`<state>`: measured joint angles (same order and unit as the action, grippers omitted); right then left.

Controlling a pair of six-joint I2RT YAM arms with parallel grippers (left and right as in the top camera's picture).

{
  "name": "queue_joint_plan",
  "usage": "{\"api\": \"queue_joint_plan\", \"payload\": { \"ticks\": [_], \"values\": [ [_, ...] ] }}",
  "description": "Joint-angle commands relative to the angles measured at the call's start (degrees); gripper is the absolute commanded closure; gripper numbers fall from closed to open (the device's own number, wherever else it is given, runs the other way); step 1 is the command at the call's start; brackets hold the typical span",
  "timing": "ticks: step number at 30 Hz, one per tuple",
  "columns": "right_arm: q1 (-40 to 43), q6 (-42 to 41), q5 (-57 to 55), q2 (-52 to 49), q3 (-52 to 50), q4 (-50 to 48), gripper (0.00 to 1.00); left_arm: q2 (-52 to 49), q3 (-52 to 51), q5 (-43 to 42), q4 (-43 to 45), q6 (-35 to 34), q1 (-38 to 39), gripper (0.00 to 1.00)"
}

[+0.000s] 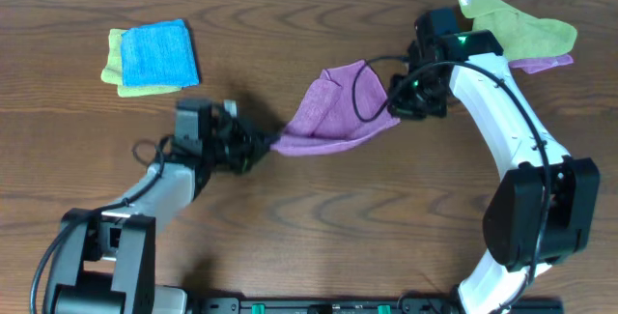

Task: Fold the cloth
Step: 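Stretch the purple cloth between both grippers and lift it upward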

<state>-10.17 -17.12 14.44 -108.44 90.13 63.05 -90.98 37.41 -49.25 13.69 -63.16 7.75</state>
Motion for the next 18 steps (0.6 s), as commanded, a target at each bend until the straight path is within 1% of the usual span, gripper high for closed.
{"api": "queue_joint_plan", "payload": {
  "ticks": [1, 2, 5, 7, 12, 15, 18],
  "values": [
    [0.2, 1.3, 4.3, 1.6, 0.1, -5.6, 0.99, -0.1, 7.4, 2.8, -0.1, 0.3, 0.6, 0.94],
    [-0.2, 0.8, 4.7, 1.6, 0.1, -10.2, 0.99, -0.3, 10.1, 4.7, -0.6, 0.7, 0.6, 0.94],
    [-0.5, -0.9, 4.7, 1.6, 0.4, -18.7, 0.99, -2.2, 16.4, 8.6, -1.7, 2.5, 0.5, 0.94],
    [-0.5, -2.4, 4.4, 1.6, 0.4, -25.7, 0.99, -5.7, 21.7, 10.7, -1.6, 3.0, 0.5, 0.94],
    [-0.3, -3.5, 0.8, 1.3, 1.2, -38.2, 0.99, -15.2, 34.8, 10.4, -1.7, 3.2, 0.4, 0.95],
    [0.0, -3.6, -0.6, 0.5, 2.8, -41.9, 0.99, -19.8, 42.4, 10.3, -3.0, 3.4, 0.2, 0.94],
    [0.7, -3.3, -0.9, -1.5, 6.6, -41.9, 0.99, -23.2, 50.0, 10.4, -6.2, 4.6, -0.7, 0.94]
  ]
}}
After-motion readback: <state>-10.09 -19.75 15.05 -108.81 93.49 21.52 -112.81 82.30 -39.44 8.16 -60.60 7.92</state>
